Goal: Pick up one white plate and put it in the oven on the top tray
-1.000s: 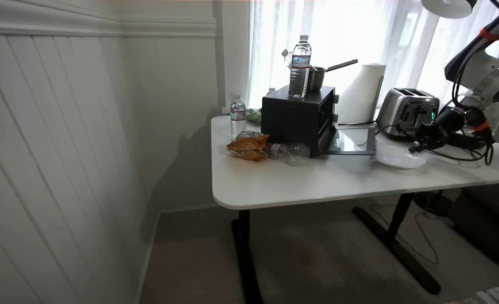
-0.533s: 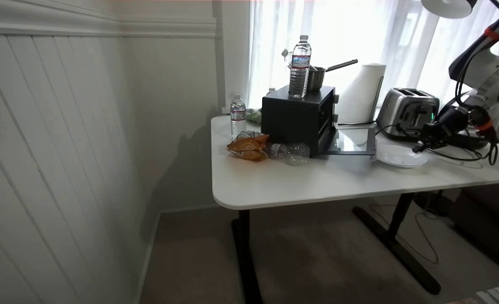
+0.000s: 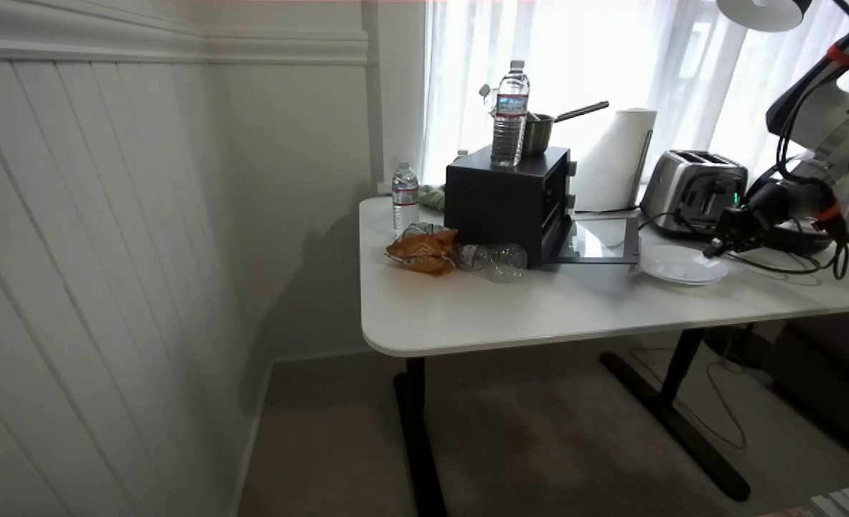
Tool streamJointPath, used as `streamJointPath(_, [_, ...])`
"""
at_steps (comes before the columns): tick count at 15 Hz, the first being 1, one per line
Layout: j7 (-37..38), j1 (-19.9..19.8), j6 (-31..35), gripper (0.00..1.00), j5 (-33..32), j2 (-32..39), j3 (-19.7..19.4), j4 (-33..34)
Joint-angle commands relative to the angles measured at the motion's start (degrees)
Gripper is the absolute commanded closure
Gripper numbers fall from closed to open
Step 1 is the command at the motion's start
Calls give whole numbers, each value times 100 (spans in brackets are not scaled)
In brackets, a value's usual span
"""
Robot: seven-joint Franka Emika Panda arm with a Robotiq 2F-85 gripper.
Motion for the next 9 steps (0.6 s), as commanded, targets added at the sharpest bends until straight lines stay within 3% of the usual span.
streamJointPath(1, [-7,-66,-70,96,-80,-195,-18,-133])
streamJointPath(9, [-27,-290,-706,97,-65,-470,-187,-100])
